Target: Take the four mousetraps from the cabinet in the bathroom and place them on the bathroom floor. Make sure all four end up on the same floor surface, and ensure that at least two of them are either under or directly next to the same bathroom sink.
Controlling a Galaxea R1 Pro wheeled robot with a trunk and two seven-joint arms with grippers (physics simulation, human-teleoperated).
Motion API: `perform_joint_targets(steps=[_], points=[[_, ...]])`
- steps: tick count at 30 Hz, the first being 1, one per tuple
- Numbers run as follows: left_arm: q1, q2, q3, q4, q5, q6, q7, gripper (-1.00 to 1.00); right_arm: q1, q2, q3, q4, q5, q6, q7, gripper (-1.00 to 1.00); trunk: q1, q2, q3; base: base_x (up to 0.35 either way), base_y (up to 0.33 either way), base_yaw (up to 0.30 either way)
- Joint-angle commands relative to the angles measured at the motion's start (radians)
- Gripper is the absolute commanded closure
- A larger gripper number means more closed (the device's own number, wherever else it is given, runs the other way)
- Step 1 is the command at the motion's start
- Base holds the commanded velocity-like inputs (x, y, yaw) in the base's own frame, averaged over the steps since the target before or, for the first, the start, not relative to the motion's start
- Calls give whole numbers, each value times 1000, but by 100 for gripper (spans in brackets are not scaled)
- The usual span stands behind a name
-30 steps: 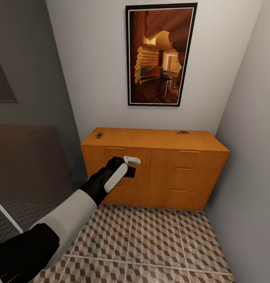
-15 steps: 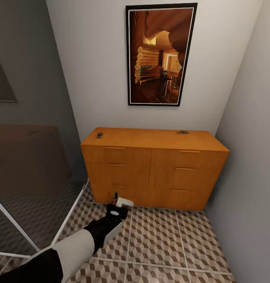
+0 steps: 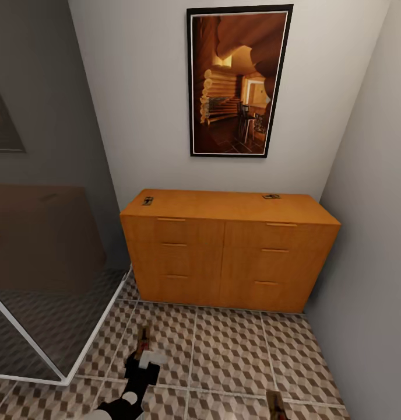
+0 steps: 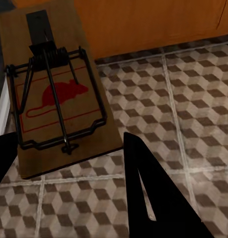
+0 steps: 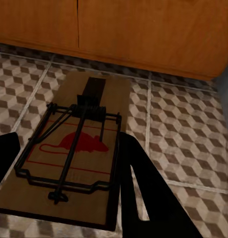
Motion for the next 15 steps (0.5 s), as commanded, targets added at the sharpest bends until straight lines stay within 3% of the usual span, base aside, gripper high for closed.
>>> perform_joint_targets(steps=[1,9,15], points=[[8,2,-9,6,-6,-15,6,100,0,0,-3,-12,11,3,-8,100,0,-1,-1,0,0,0],[110,47,-9,14,-6,-184,5,100,-1,3,-3,-128,10,132,-10,100,0,-1,-1,0,0,0],[142,72,-9,16,-6,-213,6,100,-1,6,-3,-129,9,147,-8,100,0,-1,-1,0,0,0]])
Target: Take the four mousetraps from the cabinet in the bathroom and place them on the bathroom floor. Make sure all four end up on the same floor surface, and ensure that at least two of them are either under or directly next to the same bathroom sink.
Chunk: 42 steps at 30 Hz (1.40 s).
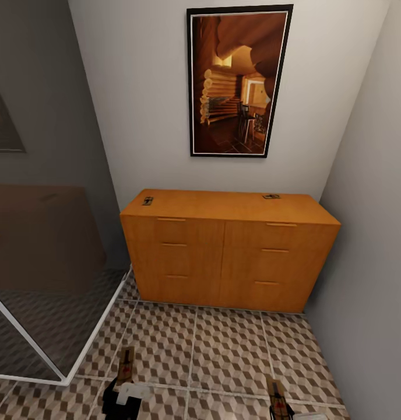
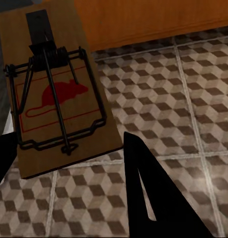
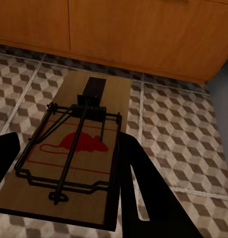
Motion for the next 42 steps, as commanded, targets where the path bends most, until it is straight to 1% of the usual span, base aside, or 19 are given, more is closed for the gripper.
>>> perform_joint_targets(steps=[1,6,10,13,23,29,31,34,36,39,42], points=[[1,0,-8,3,-11,-1,12,100,-1,0,-2,1,11,-3,-7,100,0,0,-1,0,0,0],[14,7,-8,3,-11,-3,11,100,-1,-1,-3,-3,11,-4,-7,100,0,0,-1,0,0,0],[44,10,-8,3,-13,-3,9,100,-1,-2,-4,-9,11,-6,-8,100,0,0,-1,0,0,0],[53,11,-9,4,-15,-1,7,100,0,-3,-4,-13,11,-9,-10,100,0,0,-1,0,0,0],[60,9,-11,4,-16,3,4,100,0,-5,-6,-34,12,-14,-12,100,0,0,-1,0,0,0],[60,8,-11,4,-16,3,6,100,0,-1,-10,-32,11,-13,-12,100,0,0,-1,0,0,0],[60,8,-11,3,-15,3,6,100,0,-1,-25,-31,11,-13,-12,100,0,0,-1,0,0,0],[60,8,-11,3,-15,4,7,100,-1,0,-64,-31,11,-13,-12,100,0,0,-1,0,0,0],[60,8,-11,3,-15,3,7,100,0,2,-101,-31,10,-13,-12,100,0,0,-1,0,0,0],[60,7,-11,3,-15,3,7,100,-1,4,-135,-31,9,-13,-13,100,0,0,-1,0,0,12],[60,6,-11,2,-15,3,7,100,-1,6,-154,-30,9,-13,-16,100,0,0,-1,0,0,109]])
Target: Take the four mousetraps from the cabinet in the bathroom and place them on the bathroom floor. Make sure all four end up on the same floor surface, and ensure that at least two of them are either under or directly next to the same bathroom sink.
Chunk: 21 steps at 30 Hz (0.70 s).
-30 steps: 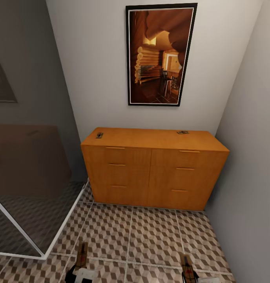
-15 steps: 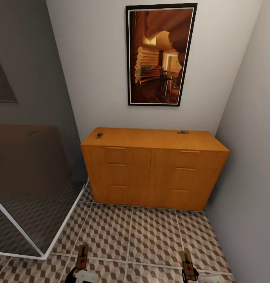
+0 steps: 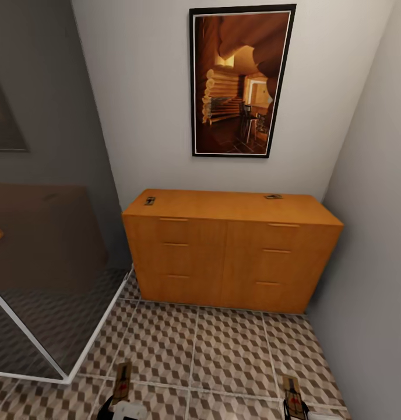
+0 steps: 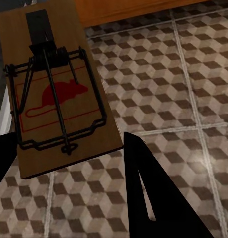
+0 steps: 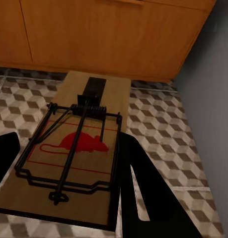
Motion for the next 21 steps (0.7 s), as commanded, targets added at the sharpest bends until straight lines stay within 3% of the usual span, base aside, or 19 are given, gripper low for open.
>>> perform_joint_targets(steps=[1,21], points=[[-1,-1,-6,3,-9,-1,12,100,-1,1,-6,1,11,-2,-7,100,0,-1,-1,0,0,212],[-1,-4,-6,3,-9,-2,13,100,-1,5,-10,2,12,-2,-8,100,0,-1,-11,0,0,261]])
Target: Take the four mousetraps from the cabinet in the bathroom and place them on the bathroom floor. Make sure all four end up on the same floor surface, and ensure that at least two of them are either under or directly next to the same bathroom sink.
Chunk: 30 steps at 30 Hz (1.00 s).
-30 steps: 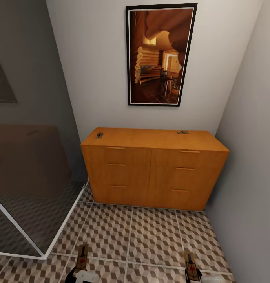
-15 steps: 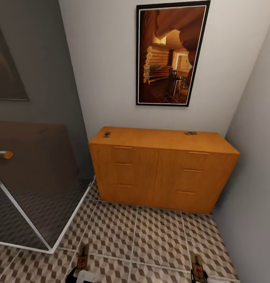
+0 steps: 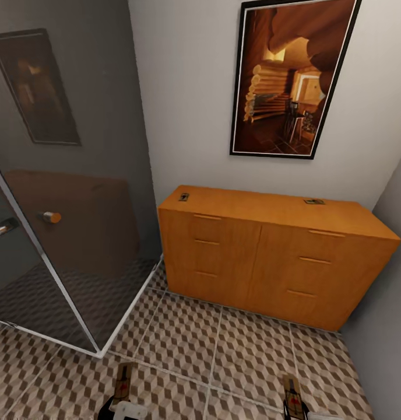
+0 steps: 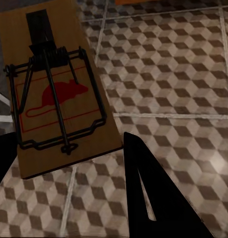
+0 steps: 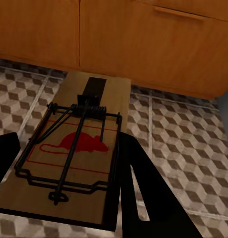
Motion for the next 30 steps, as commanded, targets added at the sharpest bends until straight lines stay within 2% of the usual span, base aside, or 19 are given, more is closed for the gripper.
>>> perform_joint_targets(steps=[1,7,22,30], points=[[-1,-1,-6,3,-9,-1,12,100,0,1,-4,0,10,-2,-5,100,0,-1,-1,0,0,267],[-1,-1,-6,3,-9,-1,11,100,-1,1,-5,0,11,-3,-5,100,0,-1,-4,0,0,235],[-1,-1,-6,3,-9,0,11,100,0,0,-5,0,11,-4,-5,100,0,-1,-5,0,0,28],[-1,-1,-6,3,-9,0,11,100,-1,-1,-5,0,11,-4,-5,100,0,-1,-6,0,0,252]])
